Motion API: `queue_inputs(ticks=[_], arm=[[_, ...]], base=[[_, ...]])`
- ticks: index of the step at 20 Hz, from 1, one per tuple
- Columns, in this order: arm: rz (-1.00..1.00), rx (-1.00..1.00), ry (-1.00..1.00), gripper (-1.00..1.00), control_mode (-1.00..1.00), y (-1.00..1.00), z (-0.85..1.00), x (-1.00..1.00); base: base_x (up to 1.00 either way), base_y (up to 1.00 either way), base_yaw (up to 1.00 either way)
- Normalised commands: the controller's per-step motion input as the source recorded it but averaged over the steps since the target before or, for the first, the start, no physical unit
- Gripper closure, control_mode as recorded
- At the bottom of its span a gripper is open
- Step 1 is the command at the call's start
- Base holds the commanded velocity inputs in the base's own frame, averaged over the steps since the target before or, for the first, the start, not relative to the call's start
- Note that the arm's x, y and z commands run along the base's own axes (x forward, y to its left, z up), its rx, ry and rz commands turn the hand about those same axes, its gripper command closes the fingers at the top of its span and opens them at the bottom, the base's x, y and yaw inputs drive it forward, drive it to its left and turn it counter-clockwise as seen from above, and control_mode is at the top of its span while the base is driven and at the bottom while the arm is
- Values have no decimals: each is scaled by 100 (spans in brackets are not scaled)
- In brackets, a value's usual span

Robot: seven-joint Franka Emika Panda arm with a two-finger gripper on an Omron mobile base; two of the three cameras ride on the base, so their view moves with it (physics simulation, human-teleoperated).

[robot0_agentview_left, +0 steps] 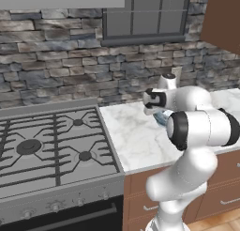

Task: Pick the cup and bowl from the counter and place them on the counter next to the sink.

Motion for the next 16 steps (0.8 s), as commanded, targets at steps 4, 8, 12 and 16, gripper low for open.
queue_inputs(ticks=[4, 8, 12, 16], arm=[[7, -9, 0, 100, -100, 74, 69, -44], [6, -13, 0, 100, -100, 58, 55, -42], [2, -14, 0, 100, -100, 41, 30, -49], [0, -4, 0, 100, -100, 25, 32, -63]], base=[[0, 0, 0], [0, 0, 0], [0, 0, 0], [0, 0, 0]])
